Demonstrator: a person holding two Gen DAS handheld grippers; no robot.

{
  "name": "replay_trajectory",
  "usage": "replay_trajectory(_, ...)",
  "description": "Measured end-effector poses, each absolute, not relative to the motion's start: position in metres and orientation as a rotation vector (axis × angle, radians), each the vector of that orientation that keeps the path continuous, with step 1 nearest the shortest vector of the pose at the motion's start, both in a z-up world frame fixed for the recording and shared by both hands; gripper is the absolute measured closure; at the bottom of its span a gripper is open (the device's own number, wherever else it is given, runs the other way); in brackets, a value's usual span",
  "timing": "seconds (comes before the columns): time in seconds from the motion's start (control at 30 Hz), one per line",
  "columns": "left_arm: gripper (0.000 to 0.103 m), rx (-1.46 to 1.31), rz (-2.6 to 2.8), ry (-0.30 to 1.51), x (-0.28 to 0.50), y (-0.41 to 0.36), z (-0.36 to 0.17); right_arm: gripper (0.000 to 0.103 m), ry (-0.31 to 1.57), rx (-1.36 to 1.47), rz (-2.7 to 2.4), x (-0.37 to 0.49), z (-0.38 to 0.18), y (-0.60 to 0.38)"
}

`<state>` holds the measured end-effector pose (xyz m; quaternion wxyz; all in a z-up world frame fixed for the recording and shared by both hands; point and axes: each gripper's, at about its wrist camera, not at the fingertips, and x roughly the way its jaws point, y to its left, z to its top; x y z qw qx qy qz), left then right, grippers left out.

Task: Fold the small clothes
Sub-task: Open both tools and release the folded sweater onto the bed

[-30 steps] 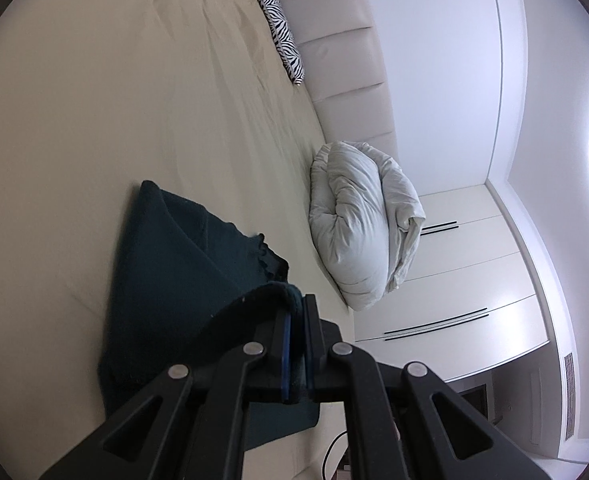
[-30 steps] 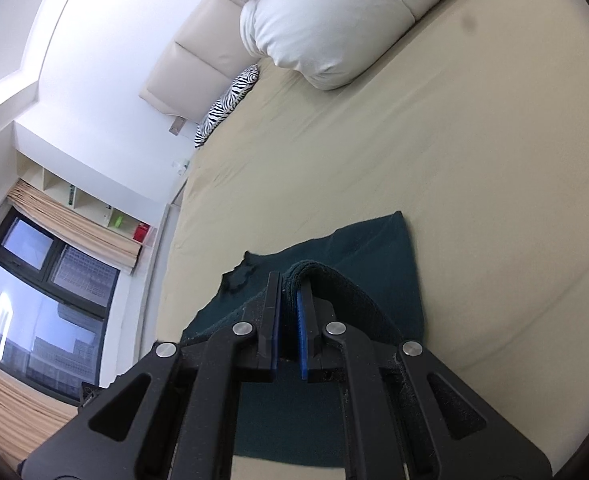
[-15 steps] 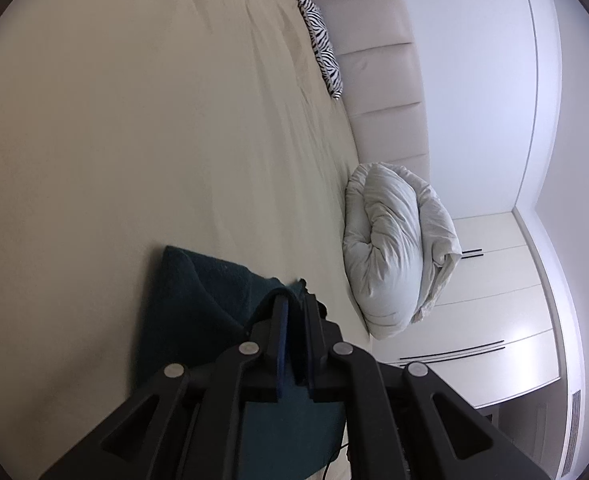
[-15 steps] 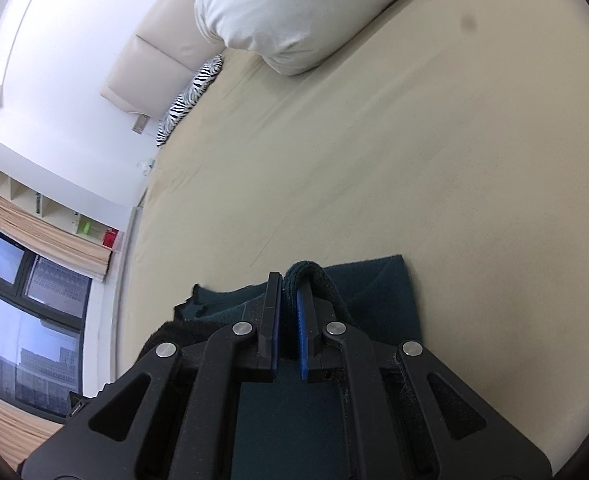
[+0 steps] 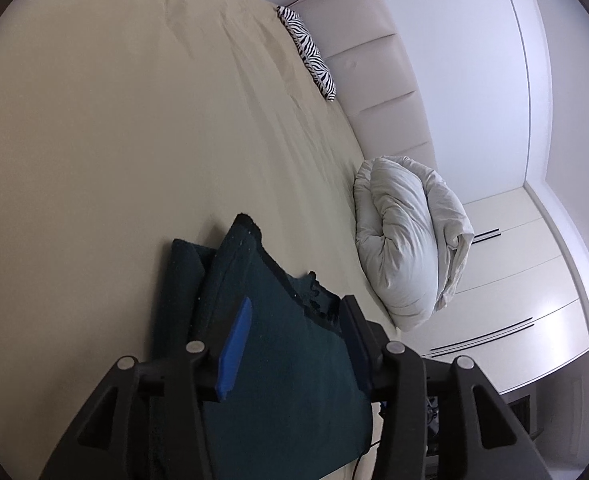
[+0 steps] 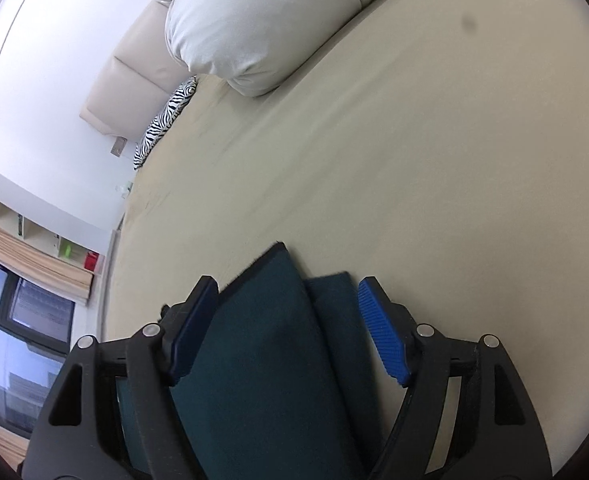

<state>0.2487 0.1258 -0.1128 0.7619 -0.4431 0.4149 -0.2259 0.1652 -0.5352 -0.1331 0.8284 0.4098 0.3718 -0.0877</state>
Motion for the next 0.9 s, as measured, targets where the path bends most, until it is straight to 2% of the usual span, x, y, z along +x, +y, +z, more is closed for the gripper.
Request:
replay_trajectory(0.17, 0.05, -0.829, -0.466, 0.924, 0.216, 0.118, -0.111, 0.032, 0.79, 0.79, -0.171, 0.135, -0.119, -0.517)
replay_trajectory(0.4, 0.05, -0.643, -0.409, 0.984, 0.169, 0.1, -0.13, 0.032, 0.818, 0.606, -0.128, 0.077, -0.109, -0.474)
replay_trajectory(0.73, 0.051, -0.335, -0.323, 0.961, 0.136, 0.074, -0.124, 0.032, 0.835, 0.475, -0.131, 0.013, -0.107, -0.443)
replay_trajectory(0.83, 0.055, -0.338, -0.309, 0.957, 0.128, 0.08, -0.126, 0.04, 0.846, 0.444, -0.14, 0.003, -0.11, -0.439)
replay_trajectory(0.9, 0.056, -0.324, -0.307, 0.961, 0.125, 0.079, -0.127, 0.043, 0.827, 0.435, -0.145, -0.004, -0.108, -0.438)
